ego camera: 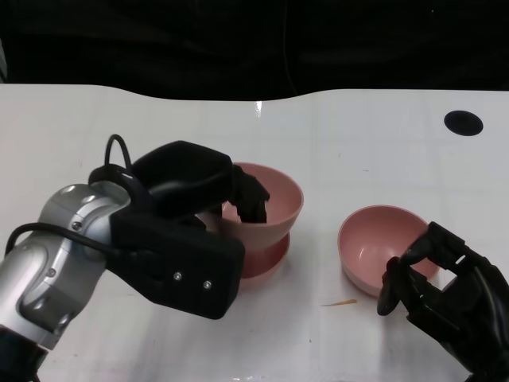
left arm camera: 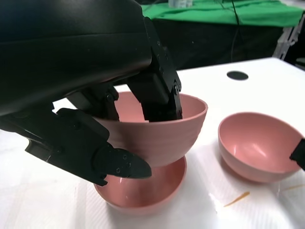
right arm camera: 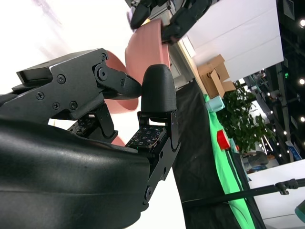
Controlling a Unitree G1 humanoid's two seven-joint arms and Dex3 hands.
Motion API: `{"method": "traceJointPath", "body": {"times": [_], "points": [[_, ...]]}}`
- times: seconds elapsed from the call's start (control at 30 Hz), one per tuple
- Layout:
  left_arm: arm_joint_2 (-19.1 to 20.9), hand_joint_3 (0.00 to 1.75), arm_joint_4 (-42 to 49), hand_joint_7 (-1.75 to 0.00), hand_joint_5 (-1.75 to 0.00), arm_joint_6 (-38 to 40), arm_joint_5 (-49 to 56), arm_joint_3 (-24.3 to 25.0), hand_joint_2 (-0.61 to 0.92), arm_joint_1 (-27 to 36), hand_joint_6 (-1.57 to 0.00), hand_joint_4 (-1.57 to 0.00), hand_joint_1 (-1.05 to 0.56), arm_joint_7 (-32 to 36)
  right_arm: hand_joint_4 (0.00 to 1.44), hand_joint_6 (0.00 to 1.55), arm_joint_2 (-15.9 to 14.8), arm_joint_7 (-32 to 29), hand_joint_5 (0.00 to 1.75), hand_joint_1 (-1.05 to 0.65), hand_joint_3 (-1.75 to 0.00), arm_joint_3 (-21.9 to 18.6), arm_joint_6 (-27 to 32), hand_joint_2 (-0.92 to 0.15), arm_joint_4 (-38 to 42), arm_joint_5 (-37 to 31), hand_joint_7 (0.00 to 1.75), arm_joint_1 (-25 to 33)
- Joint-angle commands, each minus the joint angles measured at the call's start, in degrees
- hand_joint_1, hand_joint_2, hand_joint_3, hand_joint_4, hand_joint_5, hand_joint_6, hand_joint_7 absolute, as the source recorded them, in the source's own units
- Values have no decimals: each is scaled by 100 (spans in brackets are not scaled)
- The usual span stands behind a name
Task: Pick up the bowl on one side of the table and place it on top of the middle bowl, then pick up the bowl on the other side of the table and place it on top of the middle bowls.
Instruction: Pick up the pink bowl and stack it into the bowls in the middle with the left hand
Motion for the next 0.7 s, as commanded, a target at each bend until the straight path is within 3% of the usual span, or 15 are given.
{"method": "traceJointPath", "body": {"times": [0.03,0.7], "points": [[19,22,120,-11,-15,-84,32,-26,92,-65,-112,-120,-8,-32,84,80,-20,-77,165,-12,-77,5,-67,-70,-136,-24,138,64],[-134,27,1062,-3,-6,-583,44,-4,92,62,-111,-120,-8,507,84,81,-61,6,165,-11,-75,-49,-5,-70,-113,117,135,73]]}}
